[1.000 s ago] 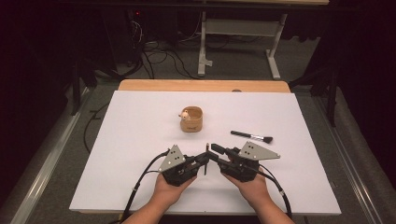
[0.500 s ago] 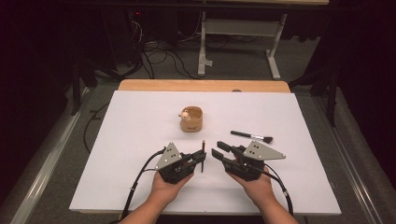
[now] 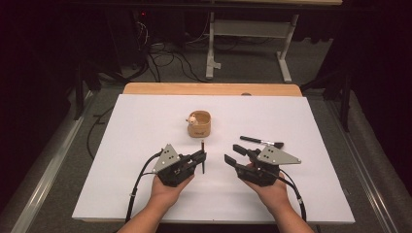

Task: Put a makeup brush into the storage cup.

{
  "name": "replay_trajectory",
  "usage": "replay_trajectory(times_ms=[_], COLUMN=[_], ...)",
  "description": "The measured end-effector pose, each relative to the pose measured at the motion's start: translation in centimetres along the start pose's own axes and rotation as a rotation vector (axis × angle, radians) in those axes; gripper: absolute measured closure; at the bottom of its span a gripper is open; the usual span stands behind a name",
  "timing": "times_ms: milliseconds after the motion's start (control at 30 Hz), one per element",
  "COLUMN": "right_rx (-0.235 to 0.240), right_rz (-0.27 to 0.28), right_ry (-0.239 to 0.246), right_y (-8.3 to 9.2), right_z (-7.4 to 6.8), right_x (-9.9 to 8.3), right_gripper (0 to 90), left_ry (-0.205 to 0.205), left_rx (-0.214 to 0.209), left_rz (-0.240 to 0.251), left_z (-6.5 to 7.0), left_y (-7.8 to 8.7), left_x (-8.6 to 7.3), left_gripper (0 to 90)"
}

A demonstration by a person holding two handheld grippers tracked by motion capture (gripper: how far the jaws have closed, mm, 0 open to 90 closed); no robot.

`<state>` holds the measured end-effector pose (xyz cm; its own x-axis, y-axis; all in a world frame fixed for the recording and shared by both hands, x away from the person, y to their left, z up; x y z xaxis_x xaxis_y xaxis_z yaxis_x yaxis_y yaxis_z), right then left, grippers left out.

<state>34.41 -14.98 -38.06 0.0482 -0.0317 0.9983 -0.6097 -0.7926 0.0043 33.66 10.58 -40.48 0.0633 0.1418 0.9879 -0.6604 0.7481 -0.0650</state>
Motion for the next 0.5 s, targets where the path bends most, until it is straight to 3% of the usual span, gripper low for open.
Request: replay_trajectory(times_ms=[500], right_rx=[-0.059], right_rz=[-0.030], right_ry=[0.037], right_y=[1.0], right_z=[1.1], right_x=[-0.9], right_gripper=[30.0], left_ry=[-0.005], left_rx=[0.040], left_rz=[0.016], left_z=[-1.3], left_y=[0.8], left_x=[0.7], left_gripper=[82.6])
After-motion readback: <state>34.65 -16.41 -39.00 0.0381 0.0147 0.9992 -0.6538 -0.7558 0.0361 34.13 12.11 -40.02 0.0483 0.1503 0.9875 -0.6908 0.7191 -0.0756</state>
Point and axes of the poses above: each handheld gripper's, and its own axes: y roughly backward along the jaws, x roughly out of its top, z roughly to its right, the point moved 2 cm from there along -y, roughly forward along the jaws, and after that the axes turned 14 degrees about z, right-handed, at the moved point
